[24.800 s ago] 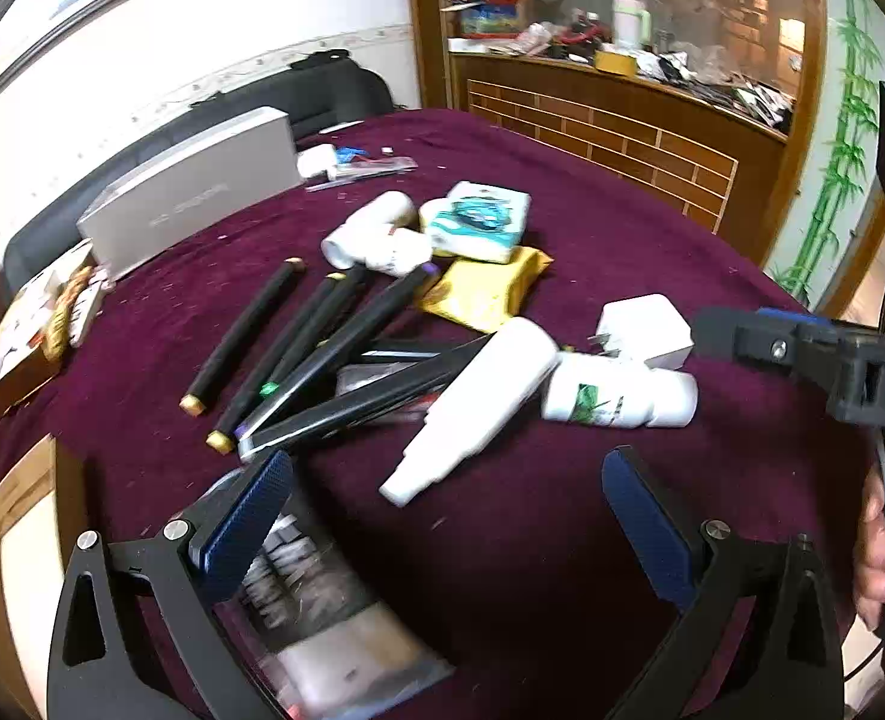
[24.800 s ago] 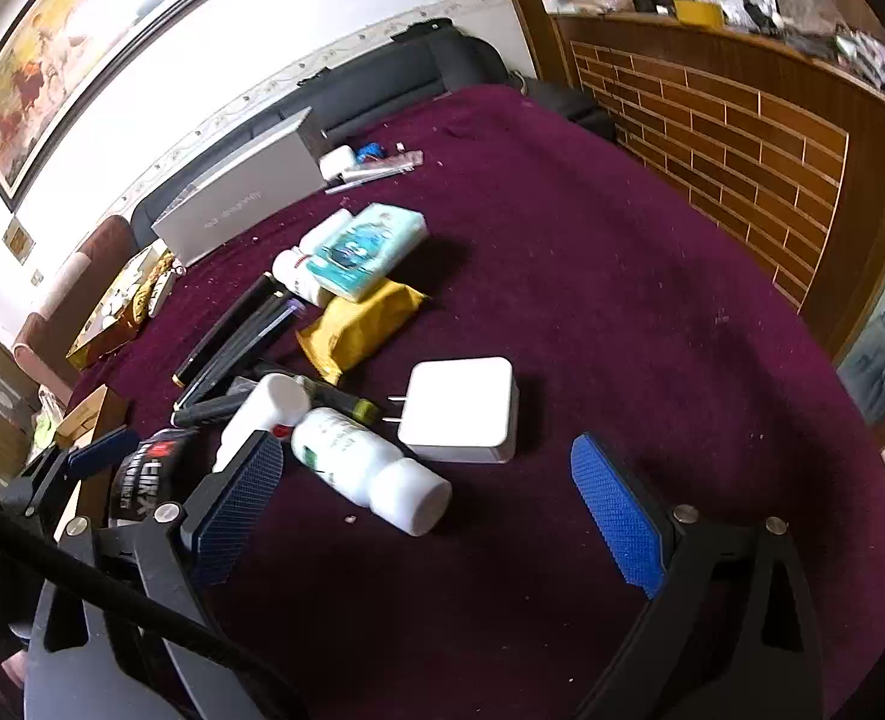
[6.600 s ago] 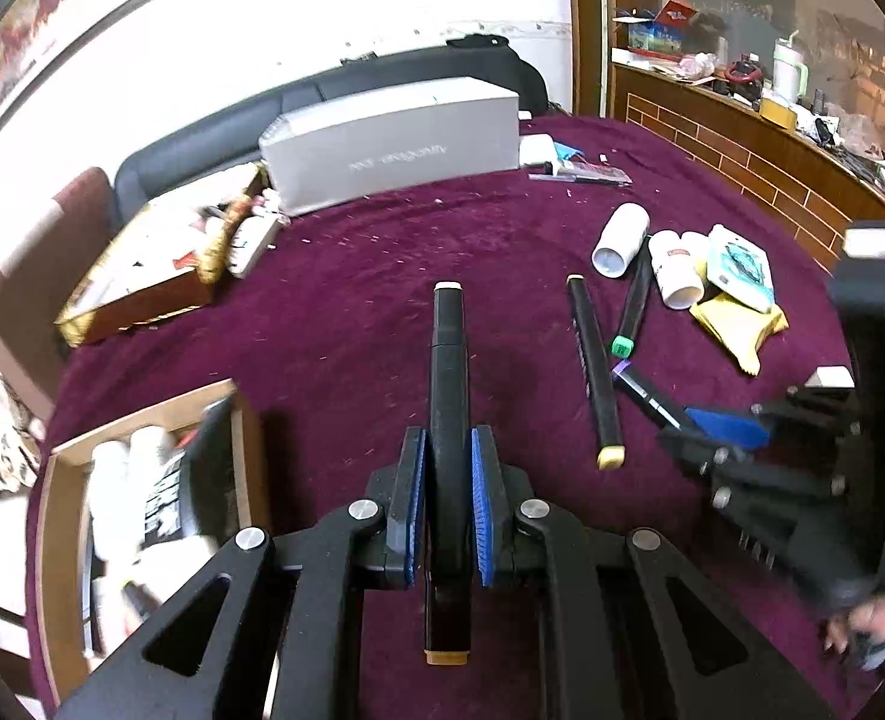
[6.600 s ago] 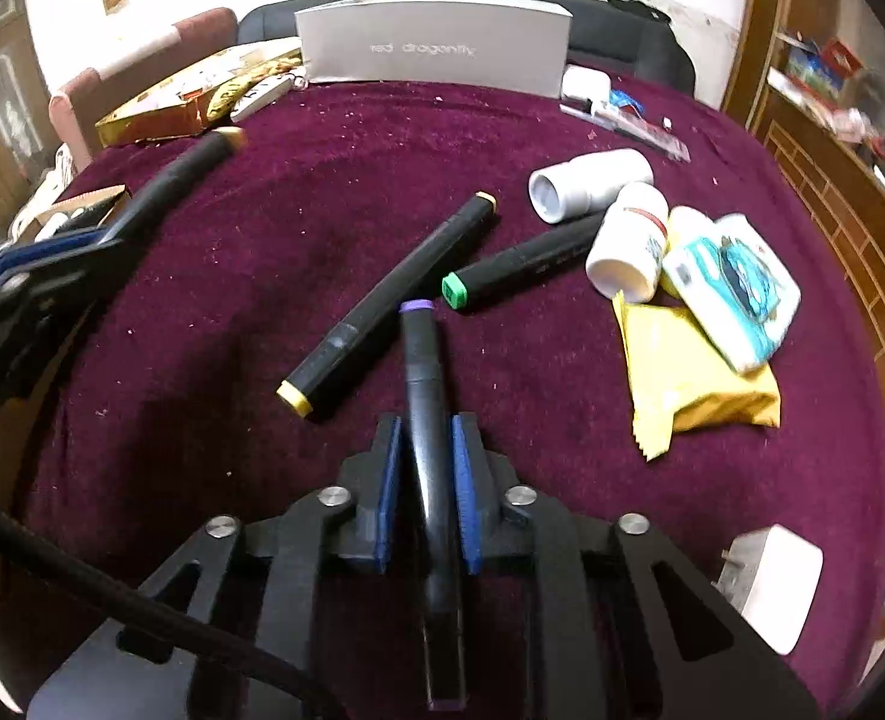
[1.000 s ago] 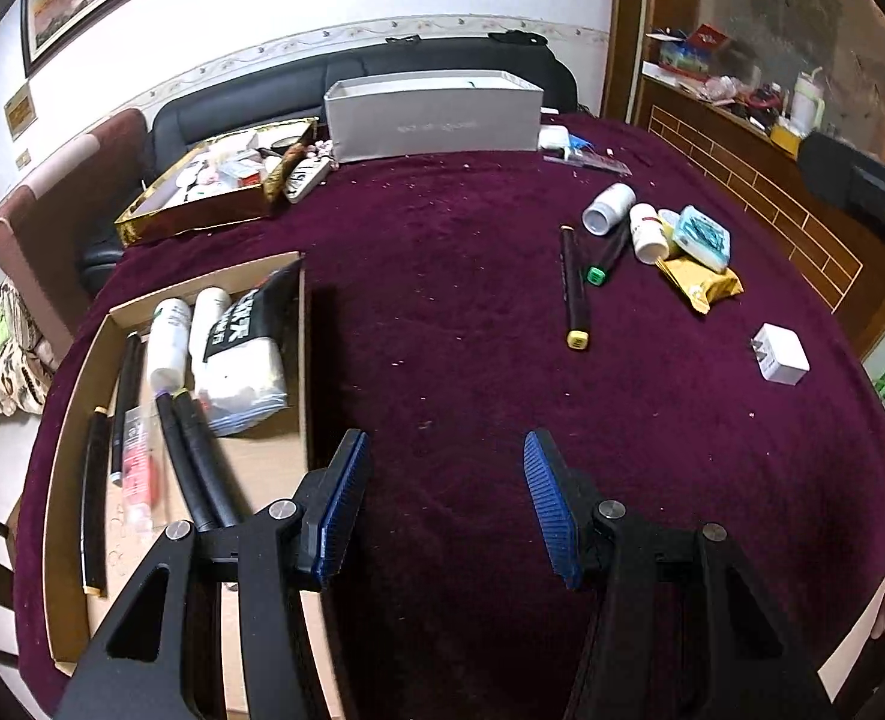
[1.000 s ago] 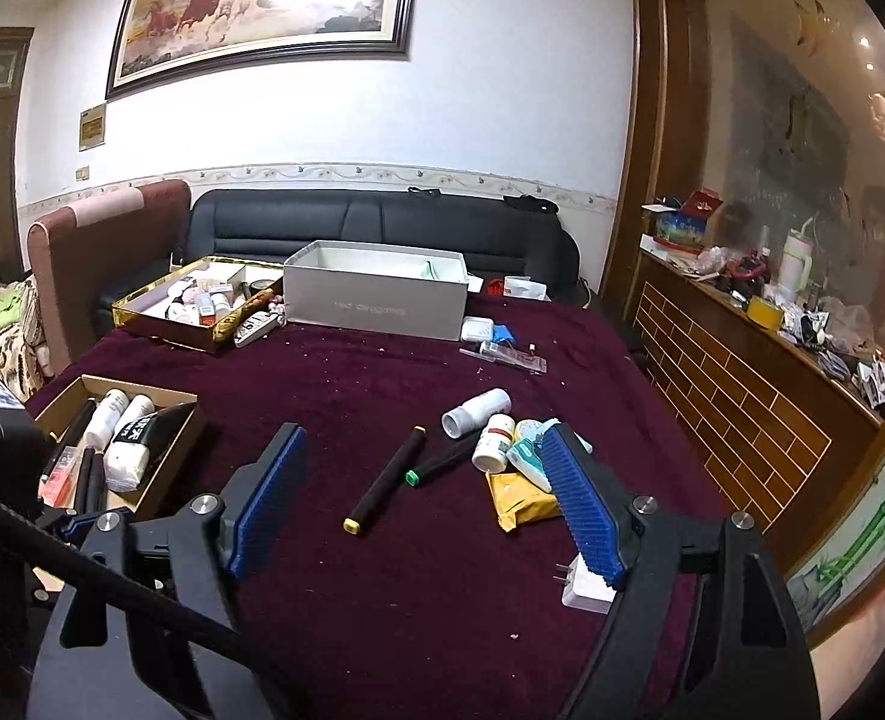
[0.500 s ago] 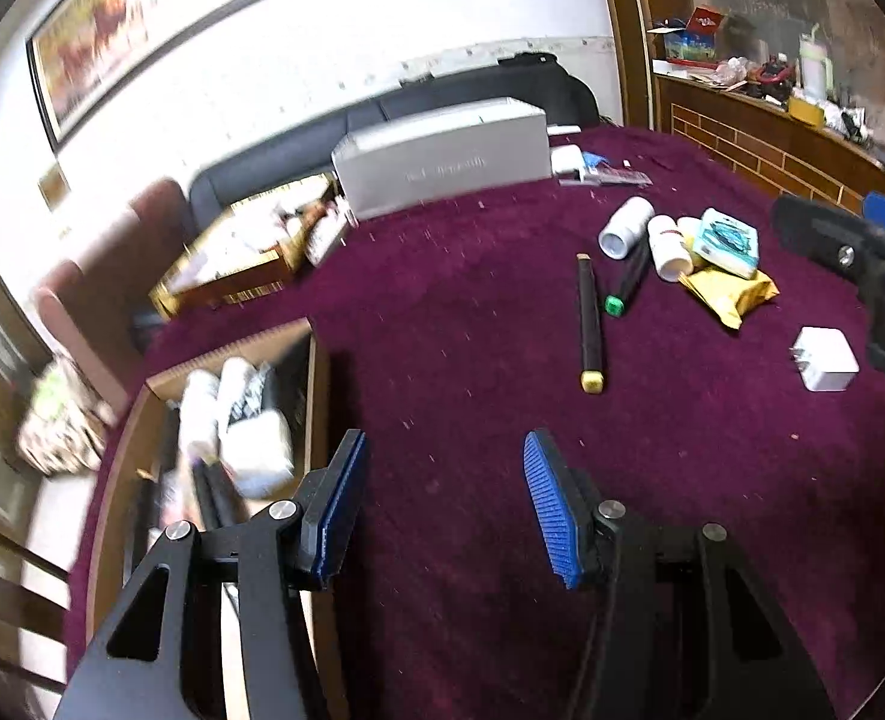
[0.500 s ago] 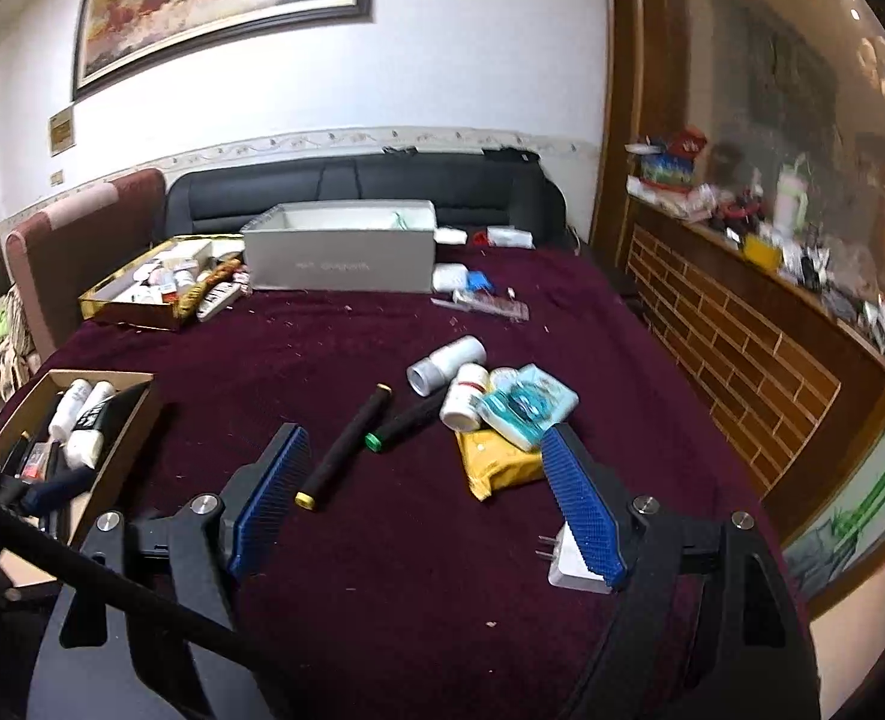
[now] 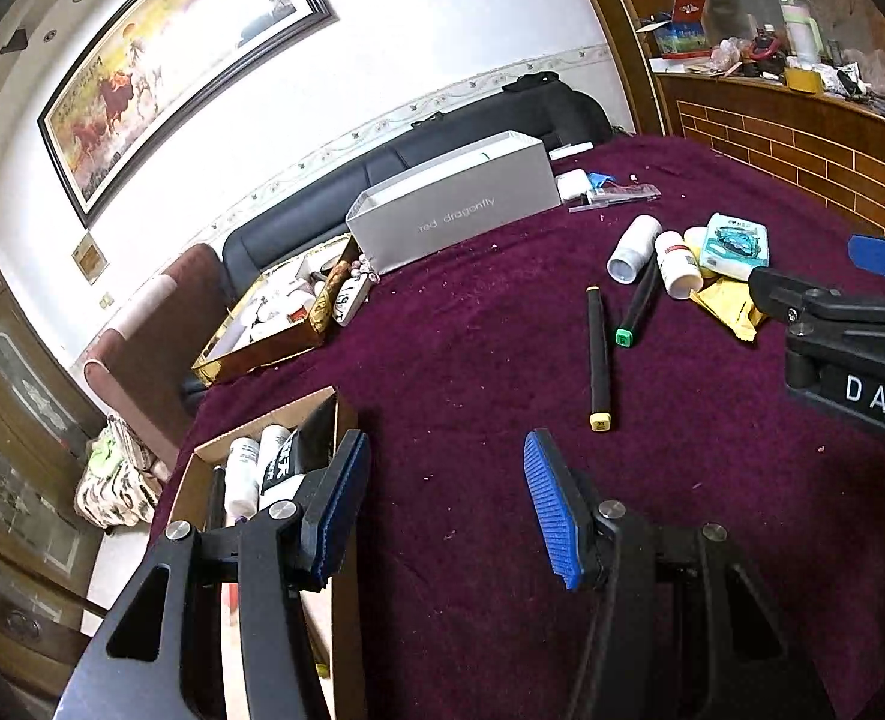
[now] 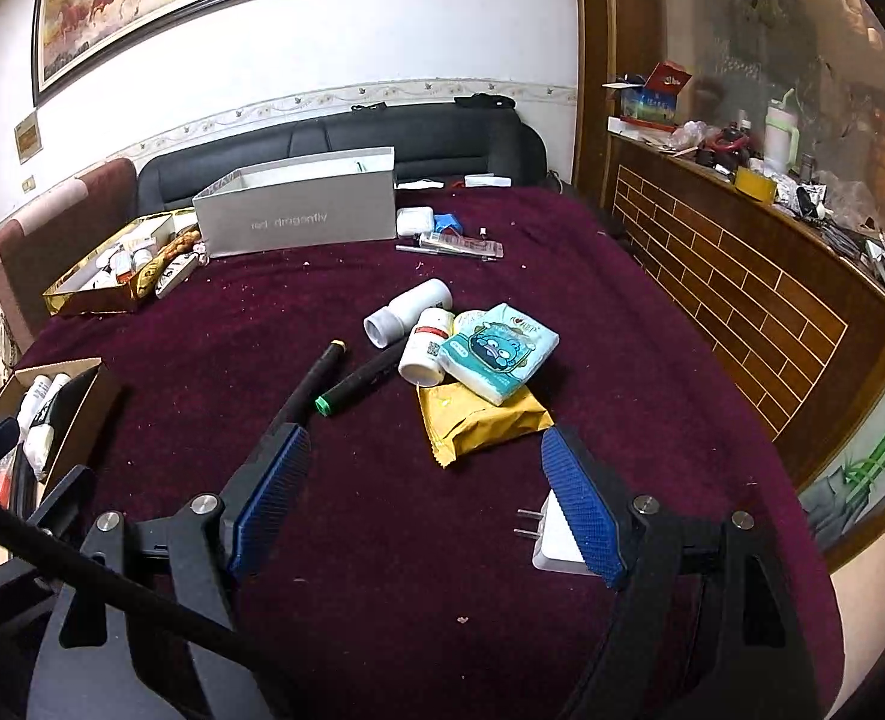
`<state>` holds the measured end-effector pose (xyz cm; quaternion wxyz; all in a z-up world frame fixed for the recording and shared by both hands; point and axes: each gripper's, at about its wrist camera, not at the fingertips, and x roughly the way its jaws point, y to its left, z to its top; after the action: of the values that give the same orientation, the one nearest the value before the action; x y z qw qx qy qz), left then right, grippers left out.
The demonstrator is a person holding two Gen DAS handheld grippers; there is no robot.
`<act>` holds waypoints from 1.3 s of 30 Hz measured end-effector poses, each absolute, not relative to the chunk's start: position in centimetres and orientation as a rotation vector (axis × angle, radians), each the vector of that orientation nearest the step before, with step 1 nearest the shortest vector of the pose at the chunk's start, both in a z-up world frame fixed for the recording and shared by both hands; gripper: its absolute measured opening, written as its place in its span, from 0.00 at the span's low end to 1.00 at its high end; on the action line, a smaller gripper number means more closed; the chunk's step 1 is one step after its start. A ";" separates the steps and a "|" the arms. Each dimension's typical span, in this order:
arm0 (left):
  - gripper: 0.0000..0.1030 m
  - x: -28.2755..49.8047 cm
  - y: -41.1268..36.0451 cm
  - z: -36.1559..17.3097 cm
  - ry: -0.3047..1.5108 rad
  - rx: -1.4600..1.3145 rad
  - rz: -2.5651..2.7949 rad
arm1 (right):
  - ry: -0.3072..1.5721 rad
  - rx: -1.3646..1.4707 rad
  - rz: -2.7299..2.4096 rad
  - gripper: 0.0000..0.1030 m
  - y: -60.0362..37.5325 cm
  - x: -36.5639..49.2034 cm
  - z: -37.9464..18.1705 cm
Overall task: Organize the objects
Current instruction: 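Move both open grippers back toward the remaining items on the table, then grasp the white plug charger with the right gripper while the left grasps a black marker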
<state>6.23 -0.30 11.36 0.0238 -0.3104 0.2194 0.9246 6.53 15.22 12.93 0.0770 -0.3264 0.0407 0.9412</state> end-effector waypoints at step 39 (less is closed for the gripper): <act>0.46 -6.0 3.4 5.6 0.344 -1.279 2.513 | 0.713 -1.213 2.601 0.78 28.8 6.4 8.4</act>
<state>-6.01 3.36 5.60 0.1501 -0.4450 0.1199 0.8747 6.44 28.83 8.39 0.0922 -0.4085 0.2400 0.8758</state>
